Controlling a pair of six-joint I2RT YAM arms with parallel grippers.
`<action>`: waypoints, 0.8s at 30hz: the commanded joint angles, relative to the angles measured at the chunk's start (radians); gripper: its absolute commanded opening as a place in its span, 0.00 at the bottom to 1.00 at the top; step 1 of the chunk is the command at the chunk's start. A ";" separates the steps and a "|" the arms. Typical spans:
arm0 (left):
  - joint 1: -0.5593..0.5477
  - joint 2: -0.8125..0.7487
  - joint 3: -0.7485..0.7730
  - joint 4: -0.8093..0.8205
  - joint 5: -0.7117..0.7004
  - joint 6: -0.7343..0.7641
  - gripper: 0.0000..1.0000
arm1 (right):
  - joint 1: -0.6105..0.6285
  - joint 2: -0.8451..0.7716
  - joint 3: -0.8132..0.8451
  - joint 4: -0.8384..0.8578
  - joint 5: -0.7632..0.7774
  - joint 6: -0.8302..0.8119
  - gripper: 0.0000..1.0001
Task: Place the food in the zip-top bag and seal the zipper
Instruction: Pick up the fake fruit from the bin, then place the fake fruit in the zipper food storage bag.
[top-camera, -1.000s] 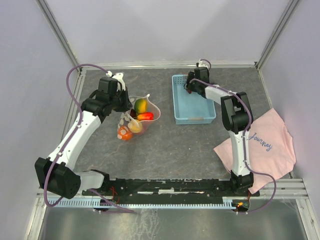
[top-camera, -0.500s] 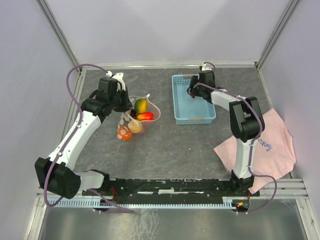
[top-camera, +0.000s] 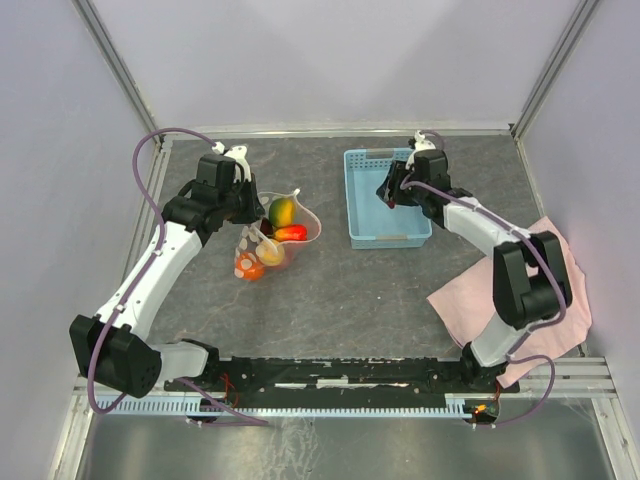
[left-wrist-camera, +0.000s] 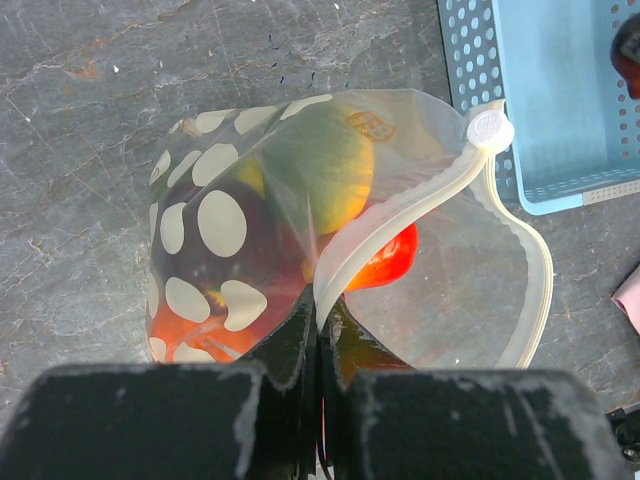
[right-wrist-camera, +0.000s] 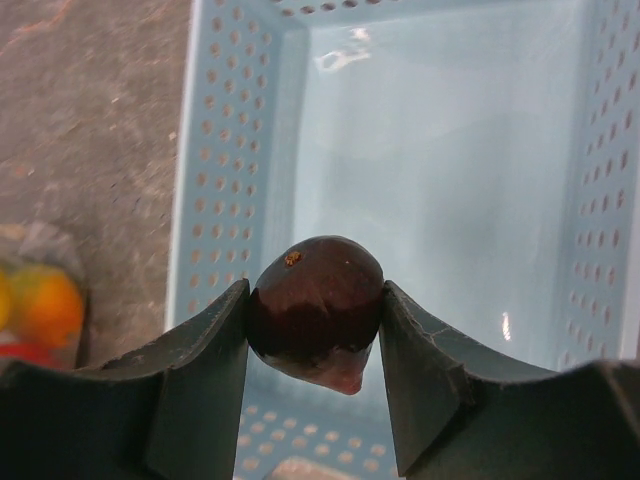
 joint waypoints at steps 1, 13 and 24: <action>0.005 0.003 0.017 0.038 0.018 0.021 0.03 | 0.034 -0.146 -0.057 0.001 -0.058 0.019 0.41; 0.005 0.005 0.013 0.046 0.037 0.023 0.03 | 0.218 -0.359 -0.126 0.024 -0.092 0.062 0.43; 0.005 0.003 0.013 0.046 0.045 0.024 0.03 | 0.426 -0.348 -0.132 0.234 -0.074 0.118 0.45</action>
